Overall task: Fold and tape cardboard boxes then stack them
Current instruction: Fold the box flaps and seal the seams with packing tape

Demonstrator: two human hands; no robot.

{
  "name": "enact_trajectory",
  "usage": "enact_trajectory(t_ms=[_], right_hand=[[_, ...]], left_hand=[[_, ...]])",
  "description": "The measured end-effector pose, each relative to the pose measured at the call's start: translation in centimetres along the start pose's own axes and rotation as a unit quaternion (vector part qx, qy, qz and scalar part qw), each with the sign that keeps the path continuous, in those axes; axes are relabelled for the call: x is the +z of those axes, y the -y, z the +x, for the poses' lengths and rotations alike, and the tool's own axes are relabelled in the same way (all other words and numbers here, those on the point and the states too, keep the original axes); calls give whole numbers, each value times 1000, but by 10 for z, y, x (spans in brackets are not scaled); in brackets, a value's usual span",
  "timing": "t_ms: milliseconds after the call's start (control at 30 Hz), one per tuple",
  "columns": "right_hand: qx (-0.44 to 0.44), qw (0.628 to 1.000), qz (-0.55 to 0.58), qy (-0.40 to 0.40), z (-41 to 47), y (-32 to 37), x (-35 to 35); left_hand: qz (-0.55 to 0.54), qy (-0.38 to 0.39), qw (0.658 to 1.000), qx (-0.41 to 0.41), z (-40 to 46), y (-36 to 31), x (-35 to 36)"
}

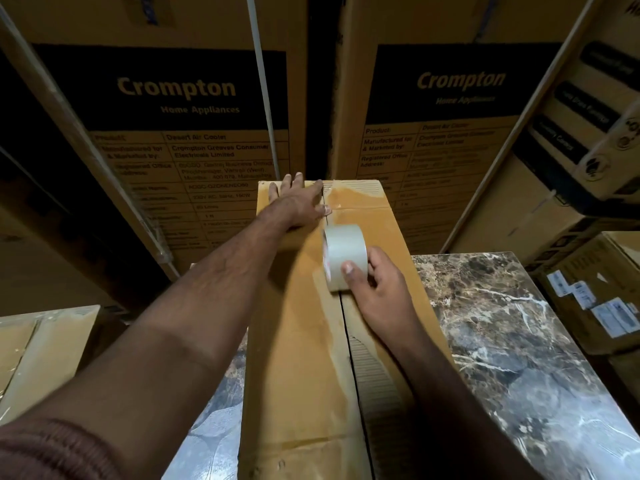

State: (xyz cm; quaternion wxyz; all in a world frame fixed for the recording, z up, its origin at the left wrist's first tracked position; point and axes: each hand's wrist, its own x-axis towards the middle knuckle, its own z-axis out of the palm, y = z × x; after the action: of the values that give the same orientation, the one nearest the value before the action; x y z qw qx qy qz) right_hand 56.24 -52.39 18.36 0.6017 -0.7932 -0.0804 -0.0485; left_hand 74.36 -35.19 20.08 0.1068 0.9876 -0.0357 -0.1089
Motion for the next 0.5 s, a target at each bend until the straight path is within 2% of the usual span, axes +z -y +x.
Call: enact_trajectory(t_ms=[200,367,500], right_hand=[[-6,1000,16,5,-16,2,-4],[10,1000,-17,6,-18,5,-5],[19,997,-66,26,-24,9,1]], left_hand=[[-17,7,1000,-4,-19,-8,4],[40,76,996,27,-52,-9,5],[45,42,998,15,-68,-9,11]])
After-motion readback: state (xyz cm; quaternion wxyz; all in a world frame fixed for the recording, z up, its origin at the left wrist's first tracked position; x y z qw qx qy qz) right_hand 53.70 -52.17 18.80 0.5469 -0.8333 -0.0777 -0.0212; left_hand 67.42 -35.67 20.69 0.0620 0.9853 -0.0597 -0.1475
